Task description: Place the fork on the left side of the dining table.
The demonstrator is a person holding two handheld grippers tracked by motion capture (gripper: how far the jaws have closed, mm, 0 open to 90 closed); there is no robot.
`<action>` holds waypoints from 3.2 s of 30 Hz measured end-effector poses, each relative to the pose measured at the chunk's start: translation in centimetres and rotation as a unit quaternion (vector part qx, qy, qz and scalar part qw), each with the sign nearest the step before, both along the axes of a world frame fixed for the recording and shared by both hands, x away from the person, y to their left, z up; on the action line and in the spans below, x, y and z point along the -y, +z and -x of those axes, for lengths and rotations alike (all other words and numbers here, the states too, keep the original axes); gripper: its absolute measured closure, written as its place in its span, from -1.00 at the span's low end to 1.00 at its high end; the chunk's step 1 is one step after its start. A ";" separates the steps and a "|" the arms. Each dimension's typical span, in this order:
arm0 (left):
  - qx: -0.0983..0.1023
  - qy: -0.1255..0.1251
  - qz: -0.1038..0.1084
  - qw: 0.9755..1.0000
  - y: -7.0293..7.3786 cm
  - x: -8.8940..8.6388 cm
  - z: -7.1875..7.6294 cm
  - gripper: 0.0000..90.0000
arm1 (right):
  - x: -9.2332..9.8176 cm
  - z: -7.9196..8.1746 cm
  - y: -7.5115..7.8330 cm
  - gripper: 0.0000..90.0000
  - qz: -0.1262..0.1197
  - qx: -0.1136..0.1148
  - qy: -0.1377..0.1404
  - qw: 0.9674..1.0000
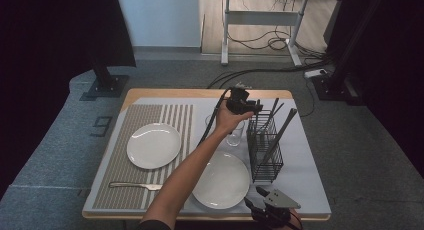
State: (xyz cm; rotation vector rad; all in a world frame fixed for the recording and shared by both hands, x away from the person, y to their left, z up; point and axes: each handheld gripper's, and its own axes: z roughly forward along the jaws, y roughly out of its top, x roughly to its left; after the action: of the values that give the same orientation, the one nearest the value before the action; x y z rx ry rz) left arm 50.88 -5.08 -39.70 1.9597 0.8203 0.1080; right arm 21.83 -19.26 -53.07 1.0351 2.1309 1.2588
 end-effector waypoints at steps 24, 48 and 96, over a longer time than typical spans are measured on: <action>-0.008 -0.010 0.008 1.000 -0.4 0.6 -0.5 0.85 | 0.1 0.0 0.1 -0.07 -0.002 0.001 -0.004 1.000; 0.025 -0.017 0.041 0.999 1.6 -0.4 1.0 0.93 | 0.0 0.0 0.0 -0.07 0.000 0.002 -0.005 1.000; 0.074 -0.002 0.082 0.994 5.5 -4.4 3.0 0.94 | -0.4 -0.1 -0.2 -0.07 0.007 0.000 0.000 1.000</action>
State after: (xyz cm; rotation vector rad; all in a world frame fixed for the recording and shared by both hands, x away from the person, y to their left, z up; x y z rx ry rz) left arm 47.87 -0.69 -34.16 1.7763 0.7066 0.1766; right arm 21.94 -18.82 -53.28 1.0287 2.1370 1.2418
